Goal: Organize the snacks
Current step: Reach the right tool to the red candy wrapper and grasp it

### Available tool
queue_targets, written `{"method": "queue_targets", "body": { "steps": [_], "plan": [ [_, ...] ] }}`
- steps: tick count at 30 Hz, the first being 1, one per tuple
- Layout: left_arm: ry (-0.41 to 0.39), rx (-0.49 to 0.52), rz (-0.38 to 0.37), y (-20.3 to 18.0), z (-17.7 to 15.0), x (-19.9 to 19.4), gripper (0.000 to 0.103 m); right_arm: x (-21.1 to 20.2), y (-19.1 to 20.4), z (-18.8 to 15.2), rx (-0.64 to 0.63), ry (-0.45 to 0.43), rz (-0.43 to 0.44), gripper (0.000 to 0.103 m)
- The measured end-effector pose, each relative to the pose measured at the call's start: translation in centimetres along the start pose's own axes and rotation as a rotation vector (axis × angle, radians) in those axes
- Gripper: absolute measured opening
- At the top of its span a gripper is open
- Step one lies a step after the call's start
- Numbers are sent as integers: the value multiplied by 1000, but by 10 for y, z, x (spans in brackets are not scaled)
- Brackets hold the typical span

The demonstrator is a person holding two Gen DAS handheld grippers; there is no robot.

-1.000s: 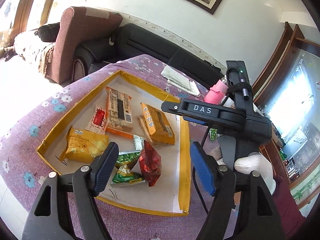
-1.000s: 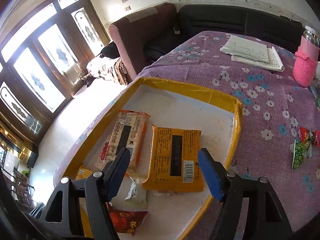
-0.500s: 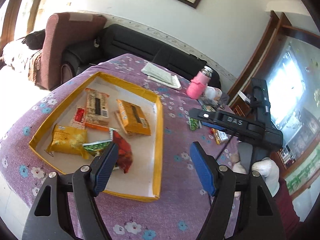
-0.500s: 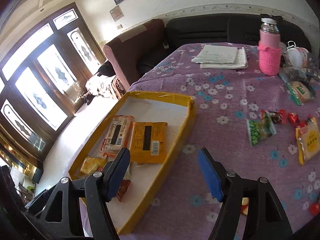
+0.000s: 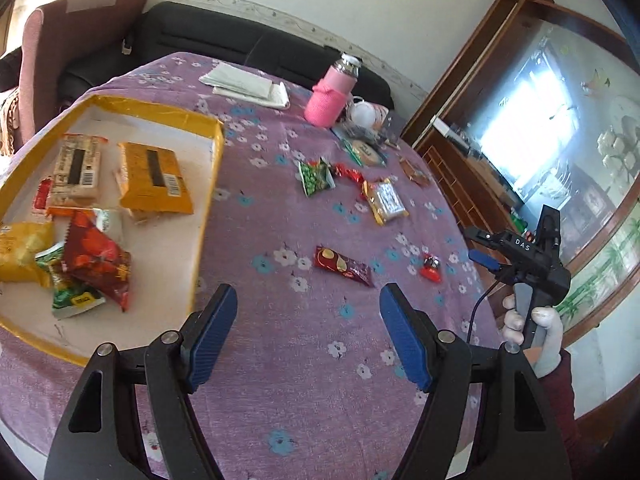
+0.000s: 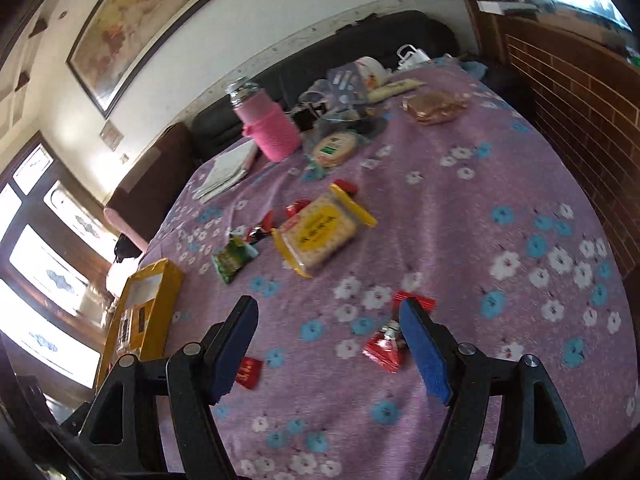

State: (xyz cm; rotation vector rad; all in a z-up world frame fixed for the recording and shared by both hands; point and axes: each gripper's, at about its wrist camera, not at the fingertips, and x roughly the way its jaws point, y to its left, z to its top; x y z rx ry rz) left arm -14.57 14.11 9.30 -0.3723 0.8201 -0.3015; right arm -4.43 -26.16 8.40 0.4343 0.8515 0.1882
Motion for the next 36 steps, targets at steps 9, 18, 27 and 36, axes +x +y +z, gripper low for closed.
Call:
{"method": "queue_targets", "body": {
  "steps": [9,18,27,36],
  "plan": [
    [47,10,29,-16,-4,21,74,30,34,-25,-134,19,8,75],
    [4,-45,63,3,0,8,74,115,106,-47,-203,231,172,46],
    [24,-48,42,8,0,14,74,100,128,-77,-208,391,385,47],
    [83,-7,-2,-8,-5,35,74,26,19,-26,-68,70,-31,62]
  ]
}}
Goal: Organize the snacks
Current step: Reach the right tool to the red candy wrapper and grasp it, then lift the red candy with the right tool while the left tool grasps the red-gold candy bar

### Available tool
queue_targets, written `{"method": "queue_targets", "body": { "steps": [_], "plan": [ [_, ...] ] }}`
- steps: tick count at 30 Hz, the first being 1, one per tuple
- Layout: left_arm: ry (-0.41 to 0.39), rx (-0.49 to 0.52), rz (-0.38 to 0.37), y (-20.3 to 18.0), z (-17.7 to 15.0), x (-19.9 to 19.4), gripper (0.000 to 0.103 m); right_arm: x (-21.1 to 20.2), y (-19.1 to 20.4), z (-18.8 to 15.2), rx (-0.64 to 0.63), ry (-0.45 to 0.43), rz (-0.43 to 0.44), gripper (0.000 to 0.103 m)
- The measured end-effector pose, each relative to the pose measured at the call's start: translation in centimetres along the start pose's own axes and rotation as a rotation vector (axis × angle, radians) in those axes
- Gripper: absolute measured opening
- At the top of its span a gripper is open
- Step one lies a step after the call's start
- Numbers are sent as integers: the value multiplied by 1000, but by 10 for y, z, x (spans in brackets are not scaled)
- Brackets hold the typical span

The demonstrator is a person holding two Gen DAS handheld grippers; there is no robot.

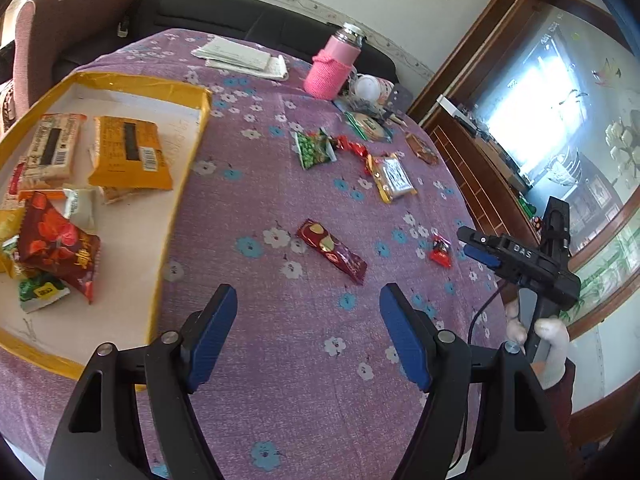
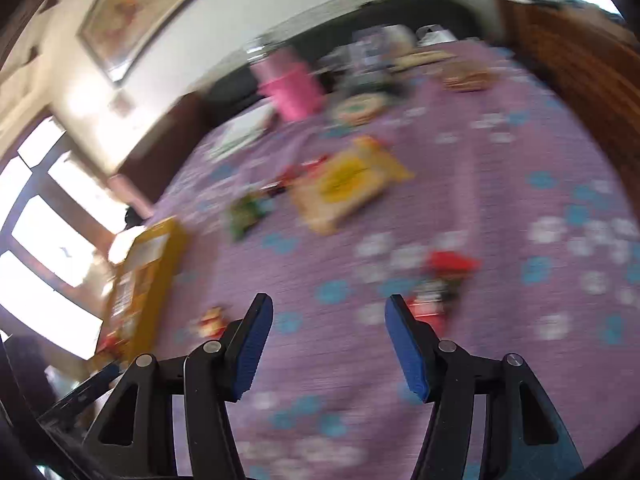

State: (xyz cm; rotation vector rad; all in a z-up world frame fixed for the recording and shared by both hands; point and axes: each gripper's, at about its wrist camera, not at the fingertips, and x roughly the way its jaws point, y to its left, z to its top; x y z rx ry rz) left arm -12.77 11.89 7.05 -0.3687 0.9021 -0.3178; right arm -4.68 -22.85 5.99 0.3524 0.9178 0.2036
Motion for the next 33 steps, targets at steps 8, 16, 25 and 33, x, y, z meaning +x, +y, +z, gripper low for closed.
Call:
{"method": "queue_targets", "body": {
  "steps": [8,16,25,33],
  "plan": [
    [92,3,-18,-16,6,31,73,28,-21,3,15,0,-186,66],
    [148,33,27,-28,11,71,73,59,-10,1,-87,-24,-331,41],
    [159,141,63,-51,17,112,73,58,2,-5,-147,-63,-99,28],
    [122,309,152,-74,28,142,47,60,7,-8,-133,-47,-56,29]
  ]
}}
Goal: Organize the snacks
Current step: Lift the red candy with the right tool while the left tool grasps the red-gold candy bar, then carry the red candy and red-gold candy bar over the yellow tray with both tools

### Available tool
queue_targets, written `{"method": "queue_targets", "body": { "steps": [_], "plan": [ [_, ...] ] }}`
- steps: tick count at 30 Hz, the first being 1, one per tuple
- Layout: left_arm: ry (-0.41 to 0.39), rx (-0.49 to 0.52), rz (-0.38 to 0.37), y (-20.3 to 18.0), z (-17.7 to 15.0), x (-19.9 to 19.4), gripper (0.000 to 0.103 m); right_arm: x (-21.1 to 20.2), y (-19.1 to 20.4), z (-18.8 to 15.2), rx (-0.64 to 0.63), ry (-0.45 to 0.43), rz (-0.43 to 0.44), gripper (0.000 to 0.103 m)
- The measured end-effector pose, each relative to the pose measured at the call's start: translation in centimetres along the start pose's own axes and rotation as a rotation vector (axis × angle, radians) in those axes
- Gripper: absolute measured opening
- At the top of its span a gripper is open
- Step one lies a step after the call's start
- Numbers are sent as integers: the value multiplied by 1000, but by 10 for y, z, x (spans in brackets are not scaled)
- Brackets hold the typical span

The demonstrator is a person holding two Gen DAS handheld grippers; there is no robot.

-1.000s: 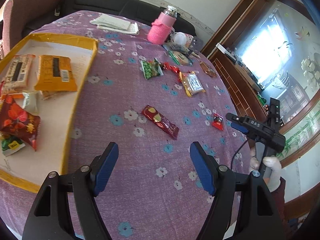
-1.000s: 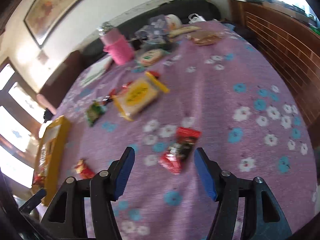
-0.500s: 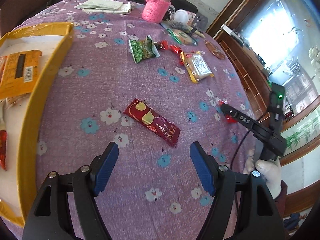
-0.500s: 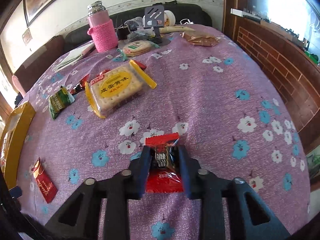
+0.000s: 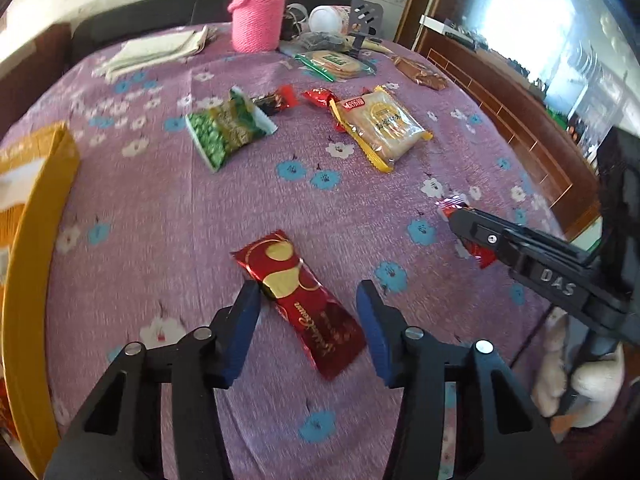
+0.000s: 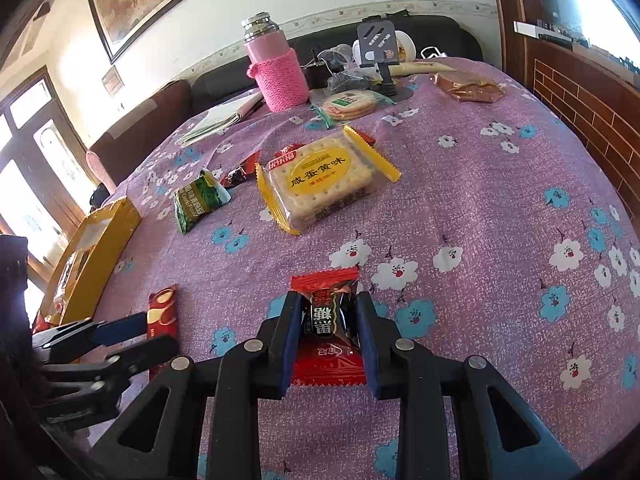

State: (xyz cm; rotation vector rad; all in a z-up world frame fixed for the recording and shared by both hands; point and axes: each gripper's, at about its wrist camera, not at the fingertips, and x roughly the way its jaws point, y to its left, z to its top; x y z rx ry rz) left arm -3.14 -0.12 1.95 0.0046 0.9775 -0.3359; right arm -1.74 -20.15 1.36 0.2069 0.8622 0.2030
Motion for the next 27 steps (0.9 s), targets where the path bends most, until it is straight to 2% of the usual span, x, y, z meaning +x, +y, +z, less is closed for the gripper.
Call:
{"method": "queue_targets", "body": {
  "steps": [4,11,12,13,14,19,22,25,27],
  "plan": [
    [-10,30,31,-6,5,6,47,3,-5,-1,27,21,16,30],
    [-6,106,133,-24,8,15,52,5,2,-4,-7,29,14,31],
    [-1,97,120,-23,8,16,46,5,2,-4,-9,29,14,30],
    [-3,92,123,-22,9,14,28,5,1,-4,-9,29,12,29],
    [-4,91,131,-21,9,13,22,5,1,-4,-8,28,11,29],
    [-4,57,106,-12,4,7,22,4,4,-5,-29,22,-4,28],
    [-9,41,93,-9,2,6,22,5,6,-5,-38,25,-5,31],
    [-14,41,88,-10,2,5,22,6,9,-5,-55,27,7,41],
    [-21,28,76,-7,1,2,22,7,14,-6,-84,32,10,52]
  ]
}}
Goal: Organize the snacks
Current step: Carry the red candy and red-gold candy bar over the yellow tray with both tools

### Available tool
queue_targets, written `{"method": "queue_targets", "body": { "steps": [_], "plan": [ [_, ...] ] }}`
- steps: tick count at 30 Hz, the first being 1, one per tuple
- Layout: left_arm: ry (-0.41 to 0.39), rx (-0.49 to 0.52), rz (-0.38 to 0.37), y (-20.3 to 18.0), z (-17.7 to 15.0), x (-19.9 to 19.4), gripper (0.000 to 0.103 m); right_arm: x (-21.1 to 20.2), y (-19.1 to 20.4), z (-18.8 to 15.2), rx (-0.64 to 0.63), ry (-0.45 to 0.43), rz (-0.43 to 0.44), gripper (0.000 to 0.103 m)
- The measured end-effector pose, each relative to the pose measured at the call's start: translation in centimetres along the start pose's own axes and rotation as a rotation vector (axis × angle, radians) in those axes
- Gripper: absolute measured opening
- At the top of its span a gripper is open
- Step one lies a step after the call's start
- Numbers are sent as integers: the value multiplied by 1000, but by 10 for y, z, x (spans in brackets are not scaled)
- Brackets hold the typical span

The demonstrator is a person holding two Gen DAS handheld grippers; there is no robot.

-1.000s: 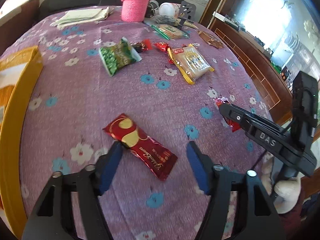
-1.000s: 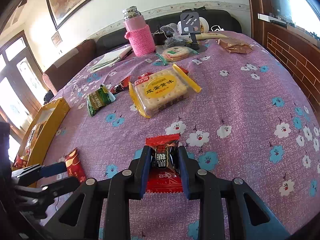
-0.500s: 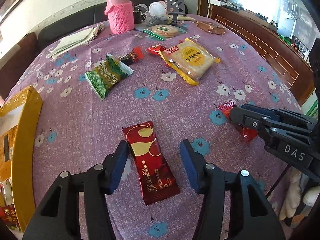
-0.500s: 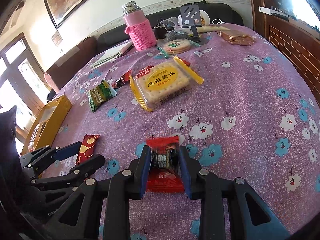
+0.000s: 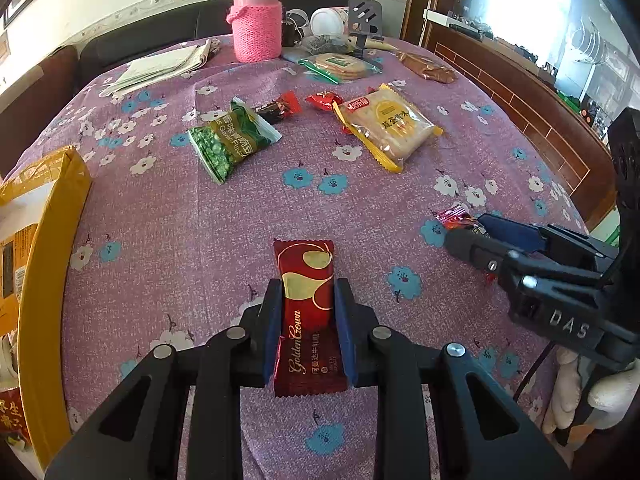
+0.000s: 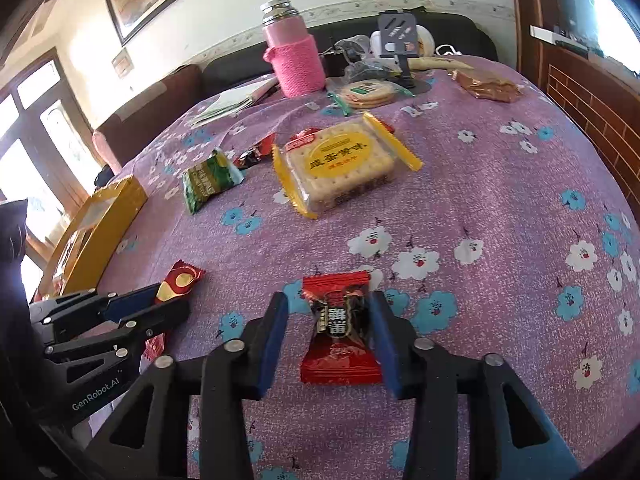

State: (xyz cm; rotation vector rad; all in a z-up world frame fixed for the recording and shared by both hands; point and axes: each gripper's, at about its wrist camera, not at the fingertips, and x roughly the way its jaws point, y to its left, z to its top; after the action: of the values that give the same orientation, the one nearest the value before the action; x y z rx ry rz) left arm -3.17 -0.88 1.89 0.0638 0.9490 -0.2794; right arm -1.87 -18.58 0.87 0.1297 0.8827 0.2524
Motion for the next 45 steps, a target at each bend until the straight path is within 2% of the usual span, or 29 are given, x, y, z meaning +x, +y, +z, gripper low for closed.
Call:
{"method": "queue_targets", "body": {
  "steps": [5,7,8,12,17,24,34,40,45],
  "plan": [
    [-43,-63,-45,14,-6,-20,22,2,9,-1,-48,13,-30,53],
    [-62,-79,-56,19,-10,-30,22,3,12,-2,-65,18,-71,43],
    [-73,-88,-64,22,-12,-37,22,3,14,-2,-77,19,-111,28],
    [-114,-116,-84,33,-20,-59,23,1,14,-3,-70,23,-136,26],
    [-179,-172,-116,52,-31,-88,23,-17,17,-4,-20,5,-66,26],
    [-256,-265,-146,85,-48,-125,23,-60,54,-1,-34,-69,45,26],
    [-373,-316,-62,122,-73,-174,23,-87,143,0,-156,-101,142,26],
    [-423,-341,49,146,-86,-193,23,-88,190,-4,-220,-81,199,26],
    [-428,-386,114,173,-96,-196,23,-76,225,-6,-265,-42,231,25]
  ]
}}
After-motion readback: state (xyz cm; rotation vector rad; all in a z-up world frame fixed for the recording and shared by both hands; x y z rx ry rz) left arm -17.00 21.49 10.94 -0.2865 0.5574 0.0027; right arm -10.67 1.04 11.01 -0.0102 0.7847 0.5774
